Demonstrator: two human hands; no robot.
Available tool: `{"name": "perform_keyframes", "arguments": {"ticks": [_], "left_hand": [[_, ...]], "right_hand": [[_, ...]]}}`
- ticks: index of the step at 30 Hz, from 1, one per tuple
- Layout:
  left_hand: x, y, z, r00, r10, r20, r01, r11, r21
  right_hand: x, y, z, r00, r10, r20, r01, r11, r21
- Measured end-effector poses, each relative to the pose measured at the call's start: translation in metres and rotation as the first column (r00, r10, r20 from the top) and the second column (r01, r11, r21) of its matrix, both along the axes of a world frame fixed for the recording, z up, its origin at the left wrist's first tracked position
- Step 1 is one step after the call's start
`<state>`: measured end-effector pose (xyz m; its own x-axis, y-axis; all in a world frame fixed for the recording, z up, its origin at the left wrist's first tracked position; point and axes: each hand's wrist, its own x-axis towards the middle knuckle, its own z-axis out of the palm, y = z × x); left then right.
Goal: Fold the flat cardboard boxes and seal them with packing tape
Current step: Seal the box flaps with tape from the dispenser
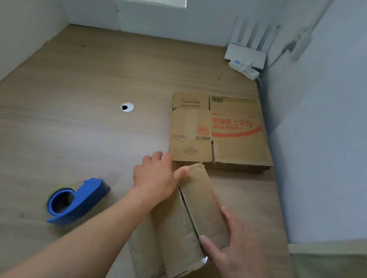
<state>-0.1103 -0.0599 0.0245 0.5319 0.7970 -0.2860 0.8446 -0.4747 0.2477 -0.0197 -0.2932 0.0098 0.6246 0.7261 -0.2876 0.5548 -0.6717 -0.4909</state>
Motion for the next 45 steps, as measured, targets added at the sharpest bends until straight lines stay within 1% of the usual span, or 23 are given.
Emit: {"name": "perform_keyframes", "arguments": {"ticks": [1,5,7,9,11,13,15,17,19,22,25,28,29,31,32,33,34,35,37,39,42,43,45], "left_hand": [[-0.006,-0.007,0.002,0.998,0.025,0.056,-0.024,1.0,-0.018],[-0.051,-0.039,-0.007,0.979,0.078,0.191,-0.064,0.995,-0.078],[-0.067,-0.045,-0.014,0.943,0.152,0.295,-0.121,0.985,-0.12],[-0.075,-0.043,-0.018,0.9,0.23,0.37,-0.168,0.967,-0.193],[-0.08,-0.037,-0.02,0.892,0.243,0.381,-0.156,0.957,-0.245],[-0.085,-0.035,-0.022,0.895,0.214,0.391,-0.11,0.956,-0.271],[-0.087,-0.038,-0.023,0.898,0.175,0.404,-0.059,0.957,-0.285],[-0.084,-0.04,-0.025,0.9,0.151,0.409,-0.038,0.962,-0.272],[-0.078,-0.037,-0.026,0.9,0.143,0.411,-0.034,0.965,-0.26],[-0.064,-0.023,-0.023,0.907,0.126,0.401,-0.027,0.969,-0.244],[-0.051,-0.01,-0.017,0.907,0.135,0.398,-0.025,0.963,-0.269],[-0.058,-0.007,-0.015,0.877,0.166,0.45,-0.038,0.959,-0.28],[-0.069,-0.008,-0.015,0.852,0.187,0.49,-0.073,0.967,-0.244],[-0.107,-0.005,-0.022,0.801,0.239,0.549,-0.233,0.969,-0.082],[-0.132,0.0,-0.032,0.806,0.261,0.531,-0.322,0.947,0.023],[-0.157,0.007,-0.044,0.834,0.292,0.468,-0.385,0.916,0.114],[-0.182,0.014,-0.058,0.865,0.345,0.364,-0.422,0.893,0.155],[-0.201,0.02,-0.072,0.888,0.394,0.237,-0.435,0.887,0.155],[-0.222,0.031,-0.091,0.91,0.415,-0.006,-0.413,0.906,0.099],[-0.227,0.04,-0.1,0.911,0.391,-0.131,-0.391,0.92,0.031],[-0.228,0.051,-0.105,0.924,0.35,-0.152,-0.356,0.935,-0.009],[-0.23,0.053,-0.103,0.933,0.341,-0.116,-0.344,0.939,-0.009],[-0.235,0.057,-0.094,0.957,0.29,0.022,-0.29,0.957,0.014]], "right_hand": [[-0.007,0.001,0.001,0.999,-0.029,-0.043,0.029,1.0,-0.008],[-0.035,-0.002,-0.005,0.969,-0.113,-0.218,0.099,0.992,-0.075],[-0.04,-0.003,-0.009,0.956,-0.108,-0.273,0.096,0.994,-0.057],[-0.041,-0.002,-0.01,0.947,-0.077,-0.311,0.056,0.996,-0.075],[-0.038,0.001,-0.009,0.925,-0.089,-0.369,0.051,0.993,-0.109],[-0.039,0.005,-0.008,0.897,-0.117,-0.427,0.066,0.989,-0.132],[-0.045,0.01,-0.005,0.867,-0.148,-0.475,0.107,0.988,-0.112],[-0.051,0.012,-0.006,0.849,-0.216,-0.483,0.19,0.976,-0.102],[-0.052,0.014,-0.005,0.841,-0.236,-0.486,0.217,0.971,-0.097],[-0.045,0.021,-0.008,0.863,-0.217,-0.456,0.226,0.974,-0.035],[-0.038,0.032,-0.007,0.864,-0.192,-0.466,0.226,0.974,0.017],[-0.035,0.036,-0.002,0.871,-0.177,-0.458,0.196,0.981,-0.005],[-0.034,0.034,-0.001,0.882,-0.184,-0.433,0.189,0.981,-0.032],[-0.03,0.029,0.001,0.905,-0.203,-0.374,0.198,0.979,-0.05],[-0.029,0.027,0.005,0.912,-0.211,-0.351,0.219,0.976,-0.018],[-0.028,0.026,0.01,0.922,-0.21,-0.325,0.235,0.971,0.039],[-0.028,0.026,0.015,0.932,-0.199,-0.302,0.241,0.965,0.106],[-0.029,0.027,0.022,0.943,-0.175,-0.283,0.228,0.959,0.169],[-0.033,0.035,0.035,0.962,-0.111,-0.249,0.179,0.945,0.272],[-0.039,0.046,0.044,0.981,-0.047,-0.186,0.113,0.927,0.359],[-0.049,0.06,0.05,0.996,0.054,-0.065,-0.025,0.926,0.377],[-0.053,0.065,0.053,0.996,0.079,-0.051,-0.054,0.922,0.383],[-0.057,0.078,0.059,0.993,0.108,-0.052,-0.078,0.913,0.401]]}}
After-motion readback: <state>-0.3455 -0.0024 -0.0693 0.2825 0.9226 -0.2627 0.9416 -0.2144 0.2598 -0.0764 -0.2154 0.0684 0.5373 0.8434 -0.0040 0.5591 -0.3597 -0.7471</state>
